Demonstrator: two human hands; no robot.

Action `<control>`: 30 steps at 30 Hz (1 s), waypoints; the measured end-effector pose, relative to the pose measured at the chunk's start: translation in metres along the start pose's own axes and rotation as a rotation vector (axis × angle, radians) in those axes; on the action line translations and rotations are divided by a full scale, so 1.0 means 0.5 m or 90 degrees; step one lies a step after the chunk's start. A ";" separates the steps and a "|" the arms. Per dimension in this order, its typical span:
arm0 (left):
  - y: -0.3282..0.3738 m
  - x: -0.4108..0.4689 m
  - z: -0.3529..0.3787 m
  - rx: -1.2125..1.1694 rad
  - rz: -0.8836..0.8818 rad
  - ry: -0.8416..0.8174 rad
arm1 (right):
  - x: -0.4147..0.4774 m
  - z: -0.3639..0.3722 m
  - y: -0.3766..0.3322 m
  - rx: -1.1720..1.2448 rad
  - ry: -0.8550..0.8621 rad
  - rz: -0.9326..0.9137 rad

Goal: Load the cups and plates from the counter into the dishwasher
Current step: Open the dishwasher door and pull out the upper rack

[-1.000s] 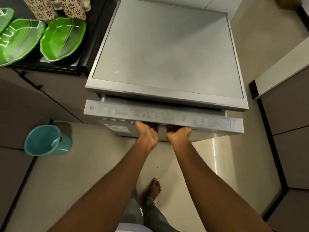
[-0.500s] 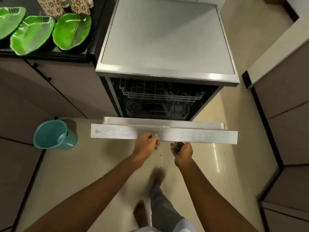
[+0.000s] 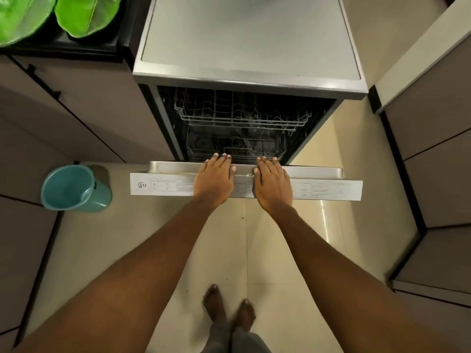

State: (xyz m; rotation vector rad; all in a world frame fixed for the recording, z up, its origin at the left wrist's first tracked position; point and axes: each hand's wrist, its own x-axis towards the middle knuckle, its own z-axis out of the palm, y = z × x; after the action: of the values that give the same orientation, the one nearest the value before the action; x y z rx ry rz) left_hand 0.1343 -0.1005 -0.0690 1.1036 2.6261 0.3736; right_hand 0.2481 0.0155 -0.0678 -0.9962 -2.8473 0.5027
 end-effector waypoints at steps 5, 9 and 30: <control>0.003 -0.024 0.018 -0.039 -0.025 0.016 | -0.054 0.029 0.013 0.000 0.007 -0.007; -0.007 -0.088 0.051 -0.067 -0.026 -0.057 | -0.136 0.069 0.033 0.026 -0.011 -0.007; -0.129 -0.437 0.568 0.034 -0.042 -0.302 | -0.550 0.525 0.178 -0.012 -0.218 0.051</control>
State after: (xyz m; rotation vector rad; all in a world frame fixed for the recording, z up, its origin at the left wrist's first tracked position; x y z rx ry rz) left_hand 0.3361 -0.2653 -0.3234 0.9750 2.2531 0.0189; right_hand 0.4682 -0.1626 -0.3368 -1.1289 -3.1210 0.7179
